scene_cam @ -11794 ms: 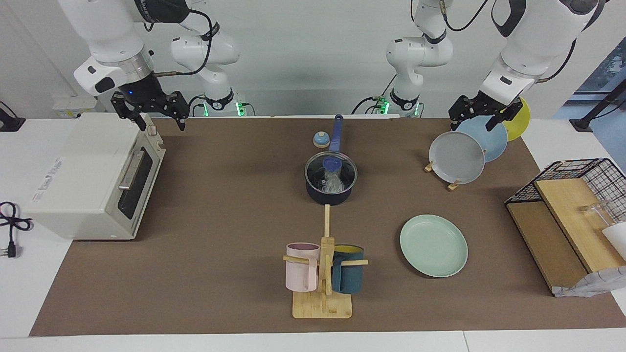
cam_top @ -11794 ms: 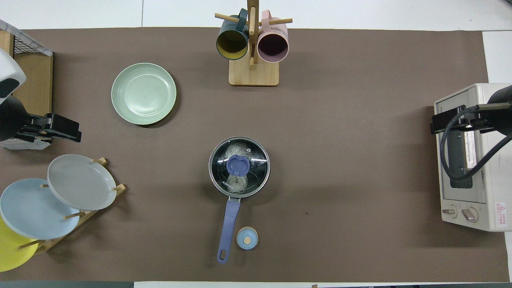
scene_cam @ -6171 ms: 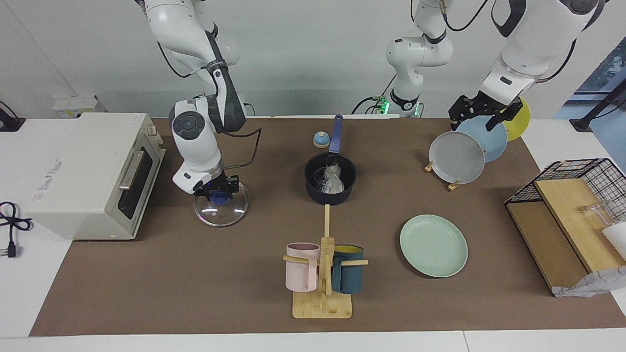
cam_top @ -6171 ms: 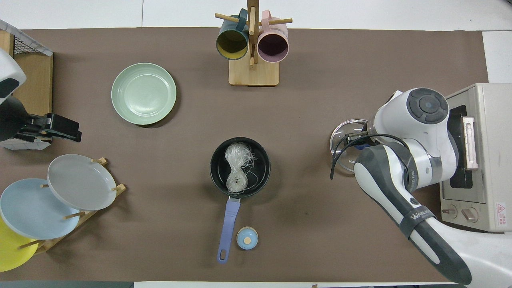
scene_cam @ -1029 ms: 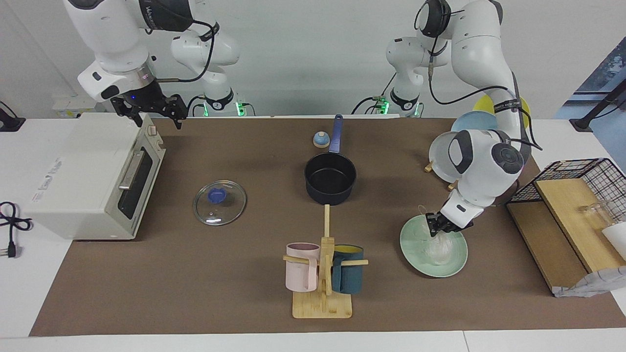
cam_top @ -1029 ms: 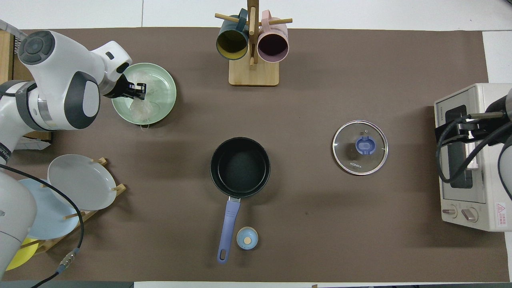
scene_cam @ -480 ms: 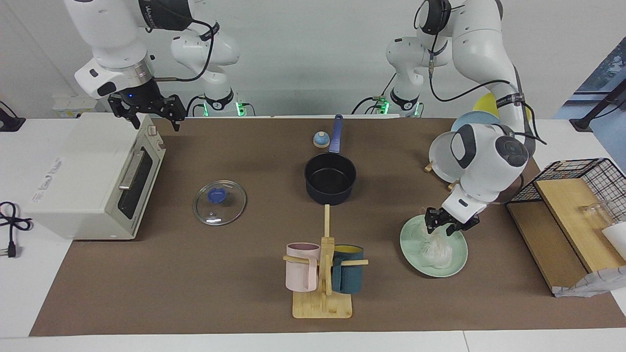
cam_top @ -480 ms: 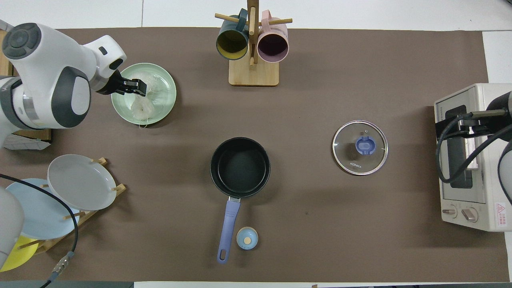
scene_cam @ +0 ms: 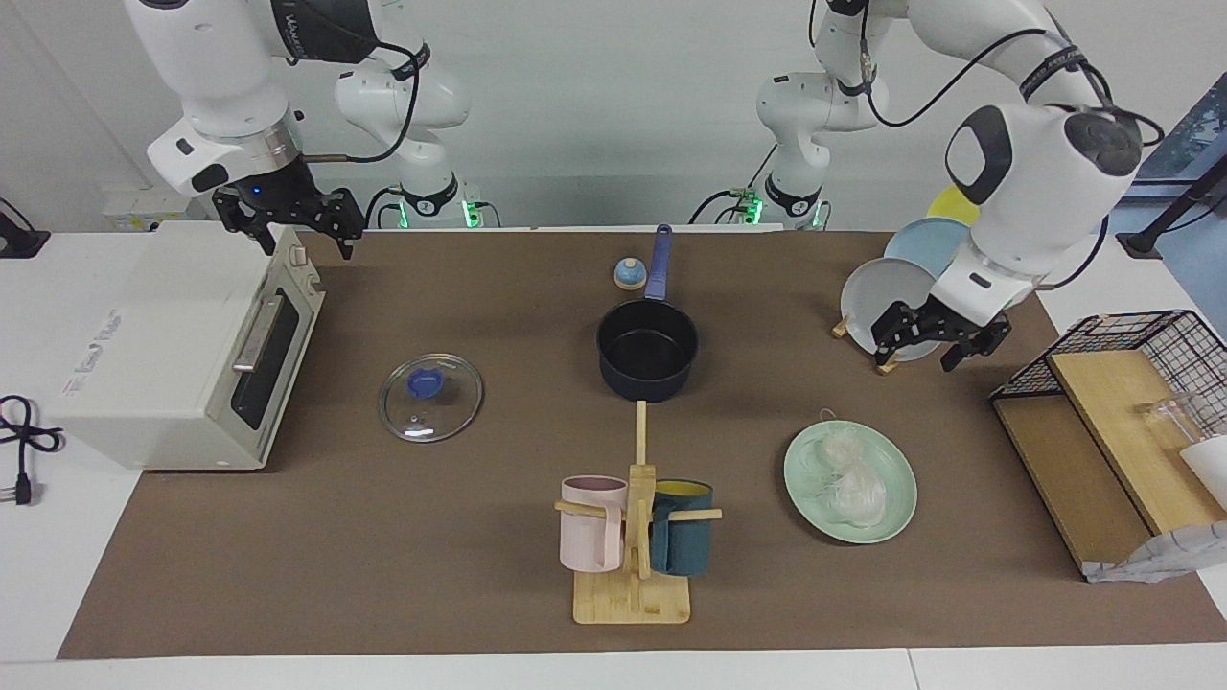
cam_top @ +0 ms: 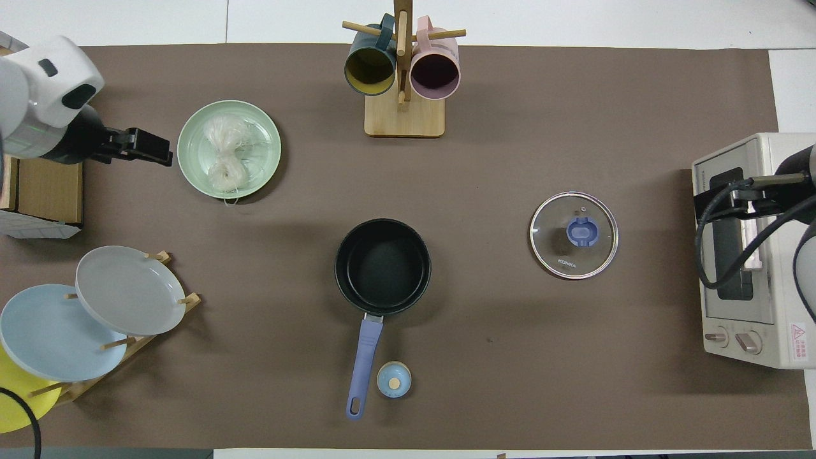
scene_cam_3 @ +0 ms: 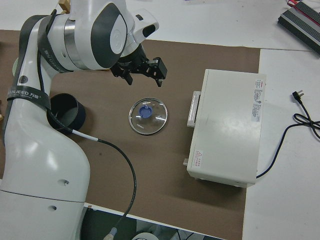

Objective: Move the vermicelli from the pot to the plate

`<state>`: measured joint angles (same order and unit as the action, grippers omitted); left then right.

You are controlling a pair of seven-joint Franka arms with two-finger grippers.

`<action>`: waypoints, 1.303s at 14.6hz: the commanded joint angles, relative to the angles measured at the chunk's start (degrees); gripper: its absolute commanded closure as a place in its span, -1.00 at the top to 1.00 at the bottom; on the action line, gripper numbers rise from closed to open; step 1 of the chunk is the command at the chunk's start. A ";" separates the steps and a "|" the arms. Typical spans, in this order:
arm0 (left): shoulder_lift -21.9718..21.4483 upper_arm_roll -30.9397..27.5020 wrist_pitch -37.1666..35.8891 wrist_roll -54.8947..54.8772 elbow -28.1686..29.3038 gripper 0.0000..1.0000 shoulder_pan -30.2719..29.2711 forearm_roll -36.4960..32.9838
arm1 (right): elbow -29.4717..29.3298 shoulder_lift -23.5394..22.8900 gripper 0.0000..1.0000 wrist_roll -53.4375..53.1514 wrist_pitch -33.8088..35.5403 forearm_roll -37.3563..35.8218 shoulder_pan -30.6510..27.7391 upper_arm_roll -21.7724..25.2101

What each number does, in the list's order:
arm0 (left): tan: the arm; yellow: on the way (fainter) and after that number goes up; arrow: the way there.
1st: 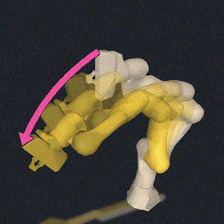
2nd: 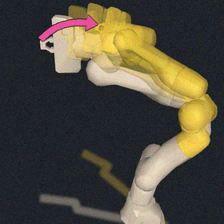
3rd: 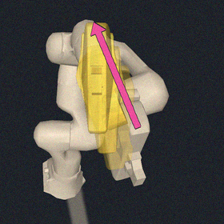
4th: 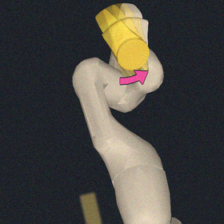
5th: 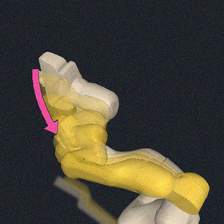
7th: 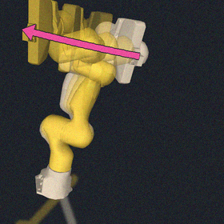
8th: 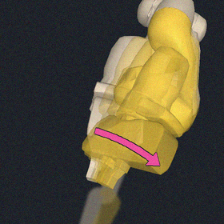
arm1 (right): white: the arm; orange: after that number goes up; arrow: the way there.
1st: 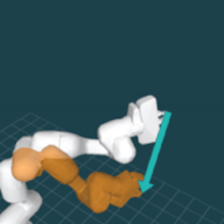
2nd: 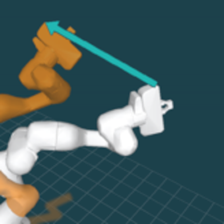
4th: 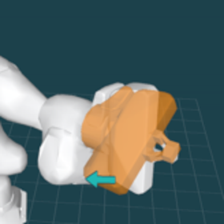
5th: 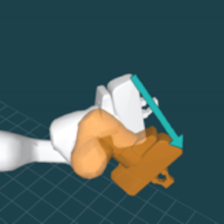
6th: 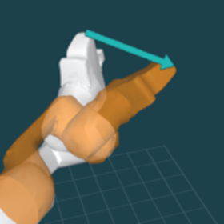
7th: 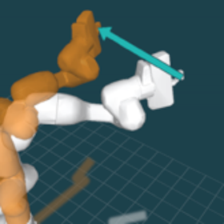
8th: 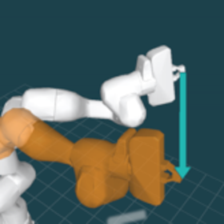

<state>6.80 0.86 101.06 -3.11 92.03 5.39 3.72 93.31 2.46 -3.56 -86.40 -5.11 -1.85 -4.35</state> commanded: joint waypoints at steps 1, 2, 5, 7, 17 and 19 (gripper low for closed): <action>-6.52 0.19 -6.56 1.00 1.66 1.00 -0.65 -2.57 | 0.82 0.53 1.00 1.81 -0.43 1.25 -0.09 0.66; -7.67 0.19 -8.75 1.26 1.93 1.00 -0.73 -2.66 | 0.99 0.61 1.00 1.81 -0.43 1.25 -0.09 0.66; -9.70 0.19 -11.67 5.30 2.81 1.00 -0.73 -2.75 | 0.82 0.62 1.00 1.81 -0.26 1.25 0.09 0.66; -9.70 0.19 -11.85 5.40 2.81 1.00 -0.73 -2.75 | 0.90 0.61 1.00 1.72 -0.34 1.33 0.00 0.66; -7.07 0.81 -17.49 4.87 -3.88 1.00 -1.08 -4.42 | 1.26 0.79 1.00 1.63 -0.25 1.33 -0.09 0.66; -7.07 2.21 -16.60 4.96 -3.08 1.00 -2.31 -4.33 | 1.26 0.79 1.00 1.63 -0.26 1.33 -0.09 0.66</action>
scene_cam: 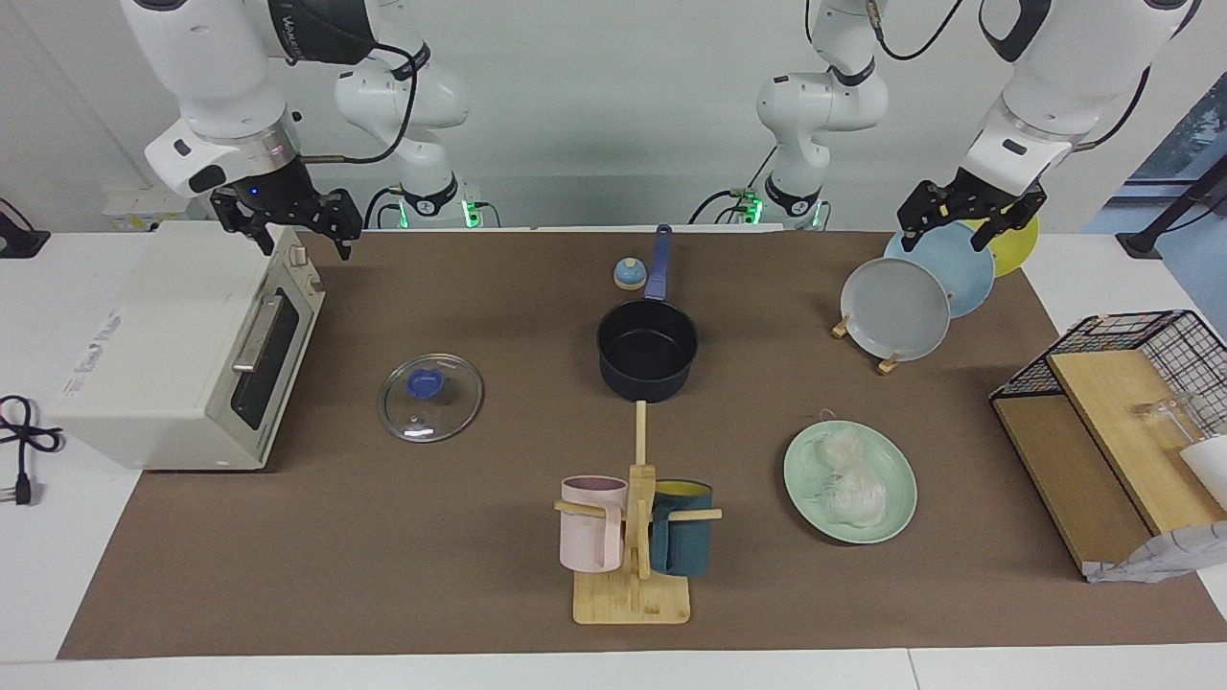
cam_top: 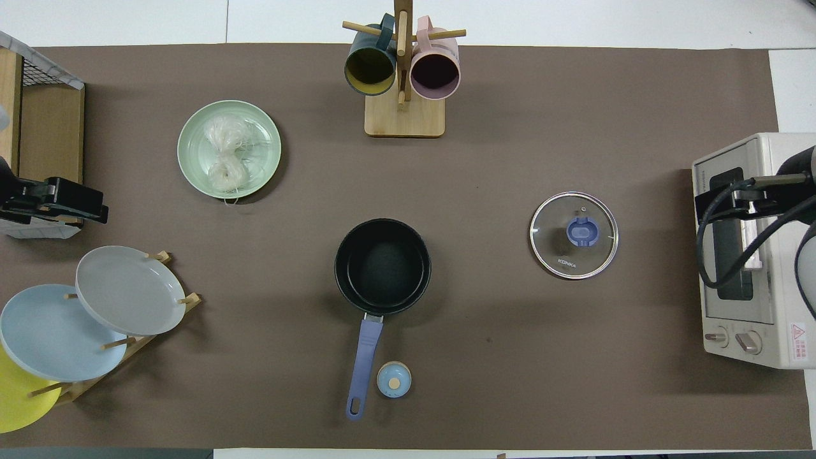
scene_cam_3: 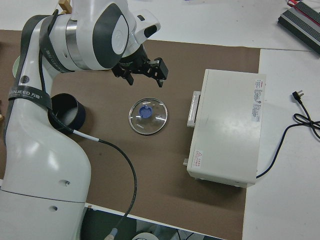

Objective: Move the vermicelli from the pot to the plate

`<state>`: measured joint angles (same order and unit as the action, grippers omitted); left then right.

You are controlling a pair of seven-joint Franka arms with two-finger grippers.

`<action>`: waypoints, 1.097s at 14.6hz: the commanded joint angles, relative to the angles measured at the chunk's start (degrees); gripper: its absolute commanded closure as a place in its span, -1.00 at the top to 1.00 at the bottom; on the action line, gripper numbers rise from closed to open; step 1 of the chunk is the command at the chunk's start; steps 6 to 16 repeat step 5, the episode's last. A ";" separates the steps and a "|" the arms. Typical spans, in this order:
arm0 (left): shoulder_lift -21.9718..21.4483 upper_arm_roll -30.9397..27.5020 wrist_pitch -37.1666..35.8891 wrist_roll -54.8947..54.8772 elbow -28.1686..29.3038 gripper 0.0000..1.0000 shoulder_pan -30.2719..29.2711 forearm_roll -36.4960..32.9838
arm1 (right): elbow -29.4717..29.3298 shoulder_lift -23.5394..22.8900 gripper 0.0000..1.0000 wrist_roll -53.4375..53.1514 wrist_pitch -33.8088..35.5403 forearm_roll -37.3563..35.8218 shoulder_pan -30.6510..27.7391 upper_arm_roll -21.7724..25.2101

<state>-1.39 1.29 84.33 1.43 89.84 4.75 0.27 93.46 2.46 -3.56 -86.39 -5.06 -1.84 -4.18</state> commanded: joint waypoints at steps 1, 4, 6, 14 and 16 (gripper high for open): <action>1.04 2.31 -0.13 0.33 -1.06 1.00 -2.02 -0.89 | 1.02 0.79 1.00 1.63 -0.36 1.28 -0.09 0.49; 1.03 2.93 -0.13 0.41 -1.15 1.00 -3.08 -0.10 | 1.11 0.79 1.00 1.63 -0.27 1.28 -0.09 0.49; 1.03 2.93 0.04 0.41 -1.15 1.00 -2.82 -0.10 | 1.11 0.79 1.00 1.63 -0.27 1.28 -0.09 0.49; 1.03 2.93 0.04 0.41 -1.15 1.00 -2.82 -0.10 | 1.11 0.79 1.00 1.63 -0.27 1.28 -0.09 0.49; 1.03 2.93 0.04 0.41 -1.15 1.00 -2.82 -0.10 | 1.11 0.79 1.00 1.63 -0.27 1.28 -0.09 0.49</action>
